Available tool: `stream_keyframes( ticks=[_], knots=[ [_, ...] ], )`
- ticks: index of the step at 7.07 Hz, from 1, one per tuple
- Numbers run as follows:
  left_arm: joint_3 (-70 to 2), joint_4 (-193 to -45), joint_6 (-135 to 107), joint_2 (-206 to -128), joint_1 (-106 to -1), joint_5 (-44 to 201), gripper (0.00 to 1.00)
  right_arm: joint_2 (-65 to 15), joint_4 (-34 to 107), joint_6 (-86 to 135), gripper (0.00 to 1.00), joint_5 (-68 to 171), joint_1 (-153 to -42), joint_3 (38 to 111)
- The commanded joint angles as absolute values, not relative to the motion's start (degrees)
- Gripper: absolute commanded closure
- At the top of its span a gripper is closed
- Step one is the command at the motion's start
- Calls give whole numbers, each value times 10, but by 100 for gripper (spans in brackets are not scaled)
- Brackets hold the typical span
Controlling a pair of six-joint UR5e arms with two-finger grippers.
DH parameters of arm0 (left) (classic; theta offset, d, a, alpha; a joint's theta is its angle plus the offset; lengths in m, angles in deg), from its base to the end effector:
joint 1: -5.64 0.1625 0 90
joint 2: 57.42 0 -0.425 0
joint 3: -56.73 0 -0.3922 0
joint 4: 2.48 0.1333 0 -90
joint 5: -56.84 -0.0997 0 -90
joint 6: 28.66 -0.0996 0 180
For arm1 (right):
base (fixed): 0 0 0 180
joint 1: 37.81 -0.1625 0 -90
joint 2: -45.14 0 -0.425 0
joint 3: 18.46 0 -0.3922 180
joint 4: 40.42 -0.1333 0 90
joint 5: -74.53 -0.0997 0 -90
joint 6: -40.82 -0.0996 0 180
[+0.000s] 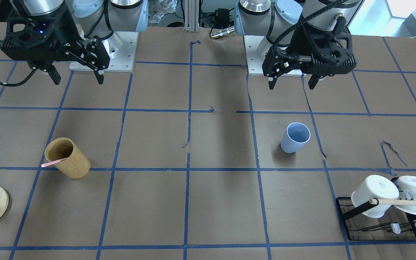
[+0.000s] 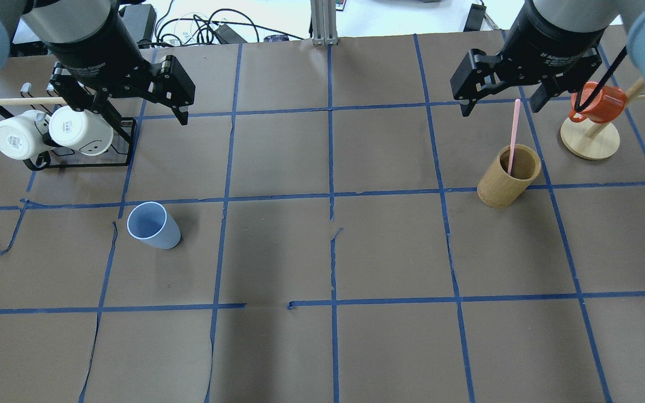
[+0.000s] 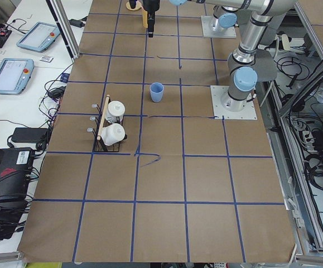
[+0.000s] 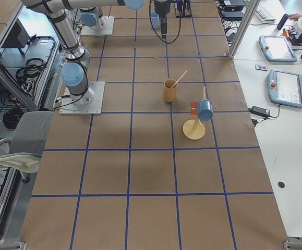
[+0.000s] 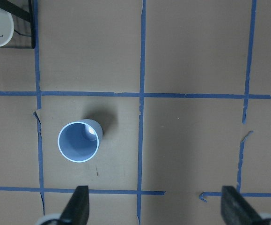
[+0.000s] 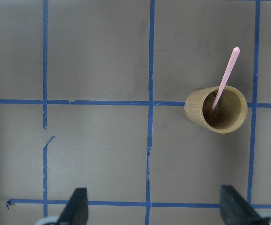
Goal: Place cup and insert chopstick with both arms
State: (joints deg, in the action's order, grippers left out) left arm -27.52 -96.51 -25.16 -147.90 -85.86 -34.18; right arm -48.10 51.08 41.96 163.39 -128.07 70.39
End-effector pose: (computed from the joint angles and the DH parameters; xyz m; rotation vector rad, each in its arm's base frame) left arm -0.1445 -0.4923 0.5261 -0.0548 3.1241 -0.0350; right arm 0.1374 -0.4758 0.5280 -0.0397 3.1181 -0.1607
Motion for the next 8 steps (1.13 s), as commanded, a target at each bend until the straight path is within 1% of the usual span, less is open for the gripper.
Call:
stream_keyframes(
  ticks=[1, 2, 5, 6, 8],
  knots=[
    [-285, -964, -258, -1498, -843, -343, 0, -480, 511, 420, 0, 1634, -1281, 704],
    [-317, -938, -261, -1519, -835, -343, 0, -481, 511, 420, 0, 1635, -1281, 704],
    [-490, -737, -282, -1552, -808, -351, 0, -481, 511, 420, 0, 1635, -1281, 704],
    [-518, -727, -285, -1560, -791, -351, 0, -480, 511, 420, 0, 1635, -1281, 704],
    [-543, -740, -280, -1568, -765, -353, 0, -481, 510, 420, 0, 1635, -1281, 704]
  ],
)
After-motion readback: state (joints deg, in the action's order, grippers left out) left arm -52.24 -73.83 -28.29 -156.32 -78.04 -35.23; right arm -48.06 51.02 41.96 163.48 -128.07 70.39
